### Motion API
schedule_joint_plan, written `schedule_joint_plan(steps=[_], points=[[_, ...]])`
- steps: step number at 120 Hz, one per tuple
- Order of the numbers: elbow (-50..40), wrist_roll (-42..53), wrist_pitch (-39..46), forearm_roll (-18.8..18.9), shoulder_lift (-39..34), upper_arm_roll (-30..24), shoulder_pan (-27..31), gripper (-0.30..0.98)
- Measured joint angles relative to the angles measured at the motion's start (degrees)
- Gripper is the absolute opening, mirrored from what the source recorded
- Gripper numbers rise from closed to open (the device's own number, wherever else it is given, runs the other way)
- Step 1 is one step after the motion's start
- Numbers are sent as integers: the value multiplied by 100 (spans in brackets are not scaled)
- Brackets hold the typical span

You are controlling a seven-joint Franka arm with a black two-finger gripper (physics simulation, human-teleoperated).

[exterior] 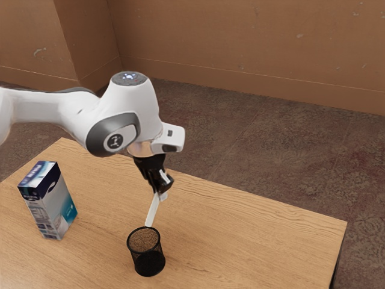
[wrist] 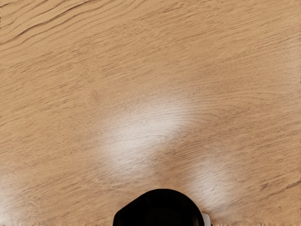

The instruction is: Put the marker into the pen holder.

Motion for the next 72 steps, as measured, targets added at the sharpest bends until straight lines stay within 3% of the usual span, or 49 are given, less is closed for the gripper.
schedule_joint_plan(steps=[49,65,72], points=[[-638,-347,-23,3,97,-41,-3,-8],[-606,-339,-134,-115,45,76,-10,22],[-111,-295,-476,-146,-43,130,56,33]])
